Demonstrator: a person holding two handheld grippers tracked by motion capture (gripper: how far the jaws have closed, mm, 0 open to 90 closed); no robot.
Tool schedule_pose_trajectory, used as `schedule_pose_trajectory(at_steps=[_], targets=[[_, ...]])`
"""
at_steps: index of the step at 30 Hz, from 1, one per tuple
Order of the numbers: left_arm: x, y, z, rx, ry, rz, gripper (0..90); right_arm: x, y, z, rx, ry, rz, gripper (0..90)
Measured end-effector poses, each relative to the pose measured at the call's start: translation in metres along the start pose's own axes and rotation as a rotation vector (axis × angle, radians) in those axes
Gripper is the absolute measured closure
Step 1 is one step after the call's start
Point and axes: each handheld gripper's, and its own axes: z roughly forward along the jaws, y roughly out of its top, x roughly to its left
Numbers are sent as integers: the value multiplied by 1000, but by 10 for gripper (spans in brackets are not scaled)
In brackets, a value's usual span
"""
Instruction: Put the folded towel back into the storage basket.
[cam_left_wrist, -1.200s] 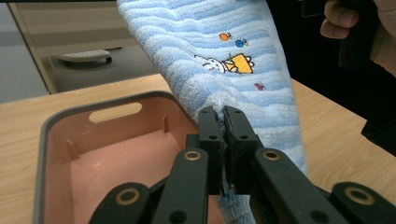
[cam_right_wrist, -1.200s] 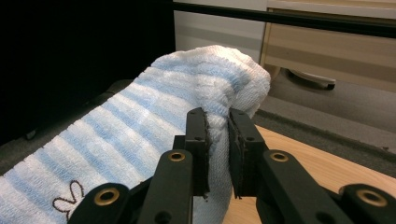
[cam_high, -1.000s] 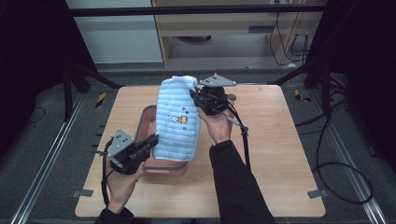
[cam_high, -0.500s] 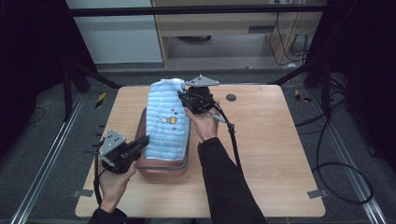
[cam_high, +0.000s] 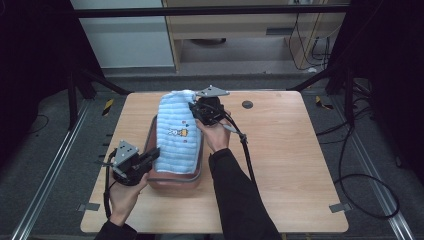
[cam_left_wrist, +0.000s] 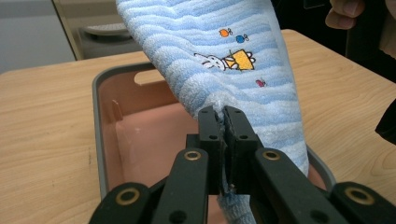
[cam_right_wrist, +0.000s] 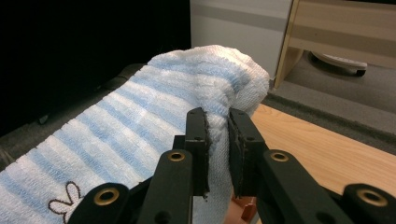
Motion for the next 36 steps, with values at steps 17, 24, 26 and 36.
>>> schedule_pose_trajectory(at_steps=[17, 24, 26, 36], targets=[[3, -20, 19, 92, 26, -10, 863, -4, -27, 23, 54, 5, 18, 795], [4, -27, 25, 123, 33, -6, 863, -7, -40, 35, 81, 5, 30, 795], [4, -28, 26, 126, 36, -5, 863, -7, -41, 36, 81, 5, 29, 795], [8, -34, 31, 152, 61, -6, 862, -7, -53, 46, 109, 1, 34, 793]])
